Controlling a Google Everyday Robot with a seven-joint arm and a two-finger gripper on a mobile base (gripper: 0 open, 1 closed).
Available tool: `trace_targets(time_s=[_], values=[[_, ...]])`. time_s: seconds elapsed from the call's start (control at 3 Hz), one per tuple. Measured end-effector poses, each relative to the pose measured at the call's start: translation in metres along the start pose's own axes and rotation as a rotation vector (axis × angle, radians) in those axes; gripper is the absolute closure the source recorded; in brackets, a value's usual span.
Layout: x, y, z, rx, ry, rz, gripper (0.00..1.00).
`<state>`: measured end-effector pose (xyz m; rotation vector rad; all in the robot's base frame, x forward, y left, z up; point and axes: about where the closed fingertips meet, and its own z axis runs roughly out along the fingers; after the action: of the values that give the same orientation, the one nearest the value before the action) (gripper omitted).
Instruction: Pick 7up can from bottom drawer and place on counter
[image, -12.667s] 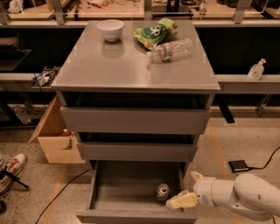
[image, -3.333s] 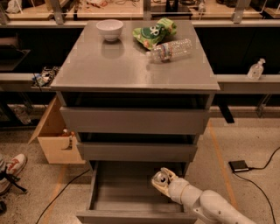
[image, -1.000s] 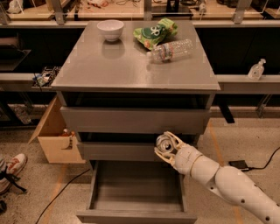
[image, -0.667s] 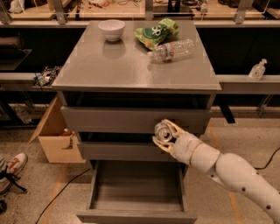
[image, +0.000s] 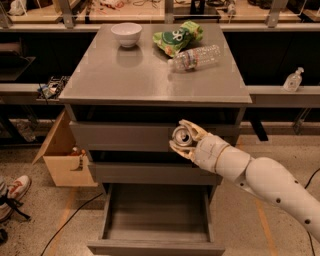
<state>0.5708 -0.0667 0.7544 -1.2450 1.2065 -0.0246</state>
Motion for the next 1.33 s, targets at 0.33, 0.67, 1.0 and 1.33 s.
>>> trace_targets(time_s=[0.33, 0.67, 1.0, 1.33], values=[[-0.016, -0.016, 0.009, 0.0, -0.033, -0.042, 1.0], [-0.021, -0.028, 0.024, -0.009, -0.059, -0.061, 1.0], [-0.031, -0.043, 0.034, -0.004, -0.086, -0.1, 1.0], [-0.049, -0.058, 0.038, 0.011, -0.119, -0.162, 1.0]])
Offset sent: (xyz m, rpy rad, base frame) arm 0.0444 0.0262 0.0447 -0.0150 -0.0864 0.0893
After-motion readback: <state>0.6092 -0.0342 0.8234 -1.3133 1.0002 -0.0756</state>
